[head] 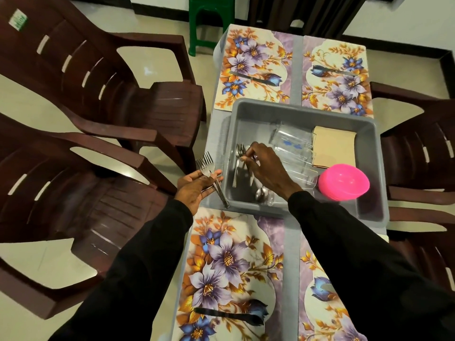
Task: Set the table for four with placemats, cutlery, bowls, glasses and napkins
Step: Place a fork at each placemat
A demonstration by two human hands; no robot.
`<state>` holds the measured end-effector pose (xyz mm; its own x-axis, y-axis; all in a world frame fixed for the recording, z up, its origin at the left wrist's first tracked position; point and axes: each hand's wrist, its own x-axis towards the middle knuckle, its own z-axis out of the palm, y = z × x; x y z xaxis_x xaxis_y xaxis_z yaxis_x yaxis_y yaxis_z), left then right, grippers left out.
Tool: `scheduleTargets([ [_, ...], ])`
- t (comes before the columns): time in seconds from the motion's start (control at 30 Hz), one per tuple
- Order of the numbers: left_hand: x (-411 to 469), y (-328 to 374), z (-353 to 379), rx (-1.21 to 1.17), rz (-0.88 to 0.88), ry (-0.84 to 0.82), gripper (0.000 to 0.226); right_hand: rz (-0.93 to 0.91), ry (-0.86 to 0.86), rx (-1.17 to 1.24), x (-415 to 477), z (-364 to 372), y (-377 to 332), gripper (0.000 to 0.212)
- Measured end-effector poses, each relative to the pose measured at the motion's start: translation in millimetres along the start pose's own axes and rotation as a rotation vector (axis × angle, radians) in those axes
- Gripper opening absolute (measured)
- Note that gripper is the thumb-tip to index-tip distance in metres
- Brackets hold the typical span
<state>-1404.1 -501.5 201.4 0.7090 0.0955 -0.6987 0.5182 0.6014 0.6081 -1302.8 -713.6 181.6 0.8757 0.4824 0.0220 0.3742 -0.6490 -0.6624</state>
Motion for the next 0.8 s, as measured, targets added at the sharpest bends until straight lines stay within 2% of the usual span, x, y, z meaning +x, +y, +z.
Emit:
scheduleTargets([
  [0.17, -2.5, 1.3, 4.2, 0.020, 0.001, -0.006, 0.030, 0.061, 0.094, 0.282, 6.0, -5.2, -16.0, 0.016],
  [0.33, -5.3, 3.3, 2.7, 0.004, 0.000, -0.023, 0.031, 0.370, 0.257, 0.505, 1.1, 7.8, -10.2, 0.012],
  [0.43, -5.5, 4.3, 1.9, -0.009, 0.000, -0.028, 0.029, 0.488, 0.262, 0.573, -6.8, 15.7, -16.2, 0.007],
  [0.53, -4.2, 3.8, 4.9, -0.032, -0.011, -0.015, 0.028, 0.551, 0.250, 0.626, -14.6, 24.0, -33.8, 0.016],
  [0.63, -3.6, 0.8, 8.1, -0.029, -0.029, -0.007, 0.023, 0.536, 0.245, 0.569, -19.0, 31.6, -48.1, 0.022],
  [0.8, -3.8, -3.0, 7.3, -0.001, -0.017, 0.058, 0.018, 0.451, 0.220, 0.496, -24.4, 33.1, -64.5, 0.015],
])
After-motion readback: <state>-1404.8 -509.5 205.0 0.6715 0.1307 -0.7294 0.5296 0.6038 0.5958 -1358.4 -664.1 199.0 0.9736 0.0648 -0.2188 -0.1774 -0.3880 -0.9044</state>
